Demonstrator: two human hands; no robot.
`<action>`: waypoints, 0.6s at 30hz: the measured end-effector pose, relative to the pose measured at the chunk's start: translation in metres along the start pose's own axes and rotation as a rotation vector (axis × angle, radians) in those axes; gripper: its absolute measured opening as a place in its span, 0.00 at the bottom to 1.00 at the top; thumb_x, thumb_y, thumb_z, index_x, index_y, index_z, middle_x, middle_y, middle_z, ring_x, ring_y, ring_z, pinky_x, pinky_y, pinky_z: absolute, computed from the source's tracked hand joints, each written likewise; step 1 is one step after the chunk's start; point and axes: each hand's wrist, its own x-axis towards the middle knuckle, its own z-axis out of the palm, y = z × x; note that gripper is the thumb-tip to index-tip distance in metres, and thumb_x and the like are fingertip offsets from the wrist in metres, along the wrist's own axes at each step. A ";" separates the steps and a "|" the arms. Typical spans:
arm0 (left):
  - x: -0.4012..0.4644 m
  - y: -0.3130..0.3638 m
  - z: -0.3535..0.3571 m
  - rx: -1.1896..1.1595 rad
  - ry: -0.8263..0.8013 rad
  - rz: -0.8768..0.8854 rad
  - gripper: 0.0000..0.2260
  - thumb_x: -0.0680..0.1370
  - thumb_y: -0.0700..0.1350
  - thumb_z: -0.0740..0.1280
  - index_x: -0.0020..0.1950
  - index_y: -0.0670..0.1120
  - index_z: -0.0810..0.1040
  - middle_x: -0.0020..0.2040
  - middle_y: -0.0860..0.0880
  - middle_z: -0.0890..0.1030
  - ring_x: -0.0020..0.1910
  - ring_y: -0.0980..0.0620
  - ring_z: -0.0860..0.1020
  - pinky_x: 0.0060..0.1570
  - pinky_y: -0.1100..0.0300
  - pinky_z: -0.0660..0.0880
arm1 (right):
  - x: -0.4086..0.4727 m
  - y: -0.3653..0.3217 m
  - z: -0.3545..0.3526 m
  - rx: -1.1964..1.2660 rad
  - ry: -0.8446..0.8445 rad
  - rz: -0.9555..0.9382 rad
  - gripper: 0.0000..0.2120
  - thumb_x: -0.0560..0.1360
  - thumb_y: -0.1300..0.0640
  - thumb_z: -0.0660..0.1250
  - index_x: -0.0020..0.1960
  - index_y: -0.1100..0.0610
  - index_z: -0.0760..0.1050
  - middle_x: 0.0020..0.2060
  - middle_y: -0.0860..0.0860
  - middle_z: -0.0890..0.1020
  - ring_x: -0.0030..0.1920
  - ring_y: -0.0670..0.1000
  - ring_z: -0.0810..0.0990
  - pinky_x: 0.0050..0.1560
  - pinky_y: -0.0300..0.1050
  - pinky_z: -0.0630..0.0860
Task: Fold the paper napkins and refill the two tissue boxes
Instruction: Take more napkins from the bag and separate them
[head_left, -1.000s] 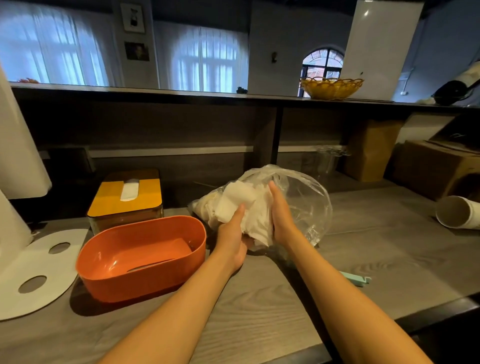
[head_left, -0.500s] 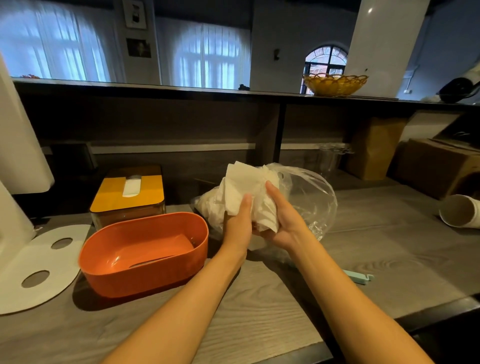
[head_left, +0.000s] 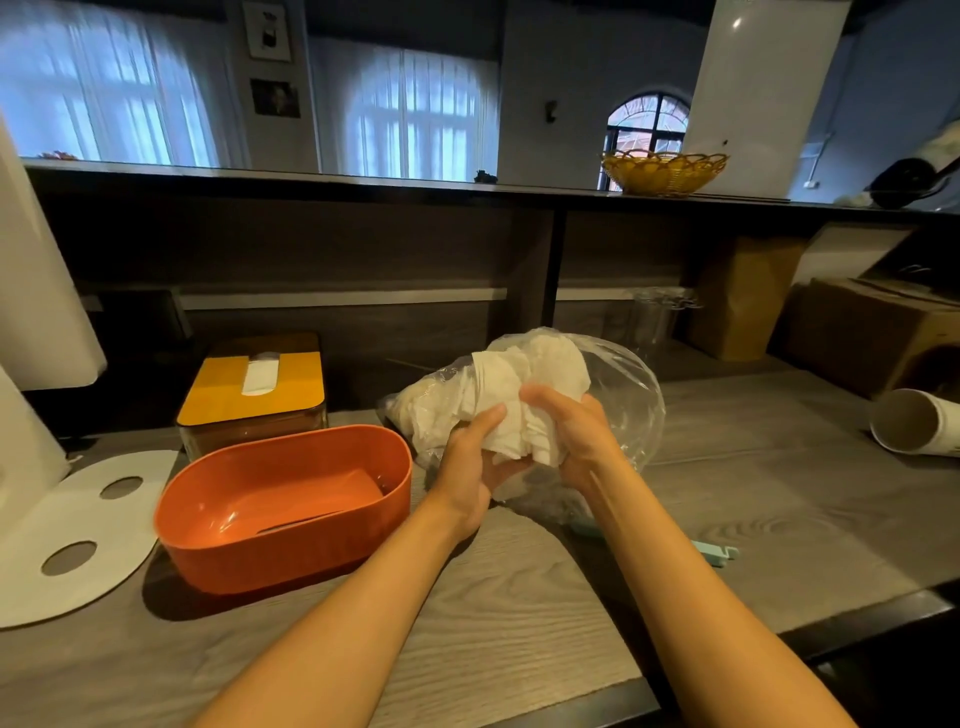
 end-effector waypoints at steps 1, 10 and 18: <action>-0.002 0.002 -0.002 -0.061 -0.012 -0.014 0.20 0.76 0.52 0.66 0.67 0.48 0.77 0.63 0.42 0.82 0.64 0.41 0.79 0.66 0.41 0.74 | 0.000 -0.003 -0.004 -0.038 -0.026 -0.036 0.22 0.70 0.58 0.77 0.61 0.56 0.75 0.52 0.55 0.83 0.49 0.56 0.84 0.38 0.49 0.82; 0.007 0.002 -0.005 -0.185 0.128 -0.129 0.08 0.82 0.42 0.65 0.59 0.46 0.80 0.57 0.42 0.85 0.59 0.41 0.82 0.66 0.38 0.74 | -0.005 -0.012 -0.013 -0.231 -0.112 -0.041 0.22 0.72 0.52 0.76 0.63 0.55 0.75 0.52 0.53 0.83 0.50 0.54 0.84 0.44 0.49 0.82; 0.018 -0.002 -0.011 -0.355 0.248 -0.146 0.14 0.83 0.41 0.64 0.69 0.43 0.74 0.64 0.38 0.80 0.62 0.38 0.79 0.64 0.38 0.74 | -0.001 -0.026 -0.022 0.180 0.132 -0.225 0.25 0.72 0.57 0.76 0.66 0.58 0.72 0.55 0.53 0.82 0.55 0.54 0.83 0.52 0.50 0.81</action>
